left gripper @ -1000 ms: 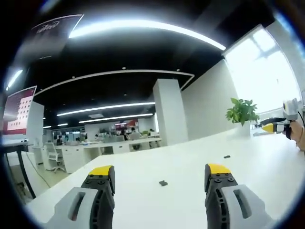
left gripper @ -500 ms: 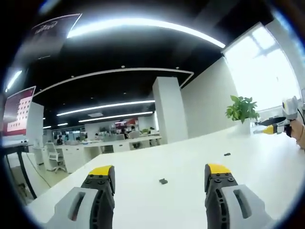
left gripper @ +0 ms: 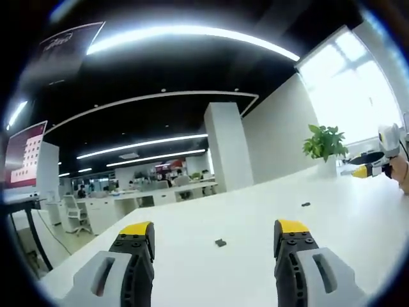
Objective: Snap the two parts of the plastic buckle together until the buckle closes and remains connected.
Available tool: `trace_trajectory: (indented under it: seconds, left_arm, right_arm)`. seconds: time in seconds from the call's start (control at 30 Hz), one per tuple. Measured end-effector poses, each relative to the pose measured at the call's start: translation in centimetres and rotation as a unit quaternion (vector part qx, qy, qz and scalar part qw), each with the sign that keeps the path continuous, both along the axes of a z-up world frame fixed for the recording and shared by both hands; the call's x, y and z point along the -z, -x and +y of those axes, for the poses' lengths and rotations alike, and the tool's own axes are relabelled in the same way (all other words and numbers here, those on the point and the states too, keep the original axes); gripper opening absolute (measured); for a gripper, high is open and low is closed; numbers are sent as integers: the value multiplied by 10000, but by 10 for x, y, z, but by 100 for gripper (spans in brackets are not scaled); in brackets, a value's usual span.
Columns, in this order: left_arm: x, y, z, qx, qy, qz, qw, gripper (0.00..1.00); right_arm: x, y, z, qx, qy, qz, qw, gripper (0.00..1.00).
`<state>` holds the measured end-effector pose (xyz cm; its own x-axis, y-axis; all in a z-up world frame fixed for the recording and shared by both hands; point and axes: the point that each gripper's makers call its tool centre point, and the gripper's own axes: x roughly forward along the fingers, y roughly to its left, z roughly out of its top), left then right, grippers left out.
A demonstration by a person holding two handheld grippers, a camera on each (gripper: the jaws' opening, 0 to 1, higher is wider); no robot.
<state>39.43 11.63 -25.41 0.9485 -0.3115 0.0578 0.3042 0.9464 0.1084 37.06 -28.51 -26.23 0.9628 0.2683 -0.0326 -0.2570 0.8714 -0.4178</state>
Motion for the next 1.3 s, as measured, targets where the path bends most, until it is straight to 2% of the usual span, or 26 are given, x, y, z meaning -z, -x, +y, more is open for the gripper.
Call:
trace_trajectory:
  seconds: [0.7, 1.13, 1.3]
  left_arm:
    - [2, 2, -7, 113, -64, 30, 9999, 77]
    - [6, 6, -5, 35, -73, 69, 9999, 77]
    - [1, 9, -2, -8, 20, -39, 10000, 77]
  right_arm:
    - [14, -2, -3, 102, 398, 286, 9987, 38]
    - [15, 4, -7, 173, 395, 260, 9987, 38]
    - [13, 5, -7, 155, 382, 202, 9989, 38]
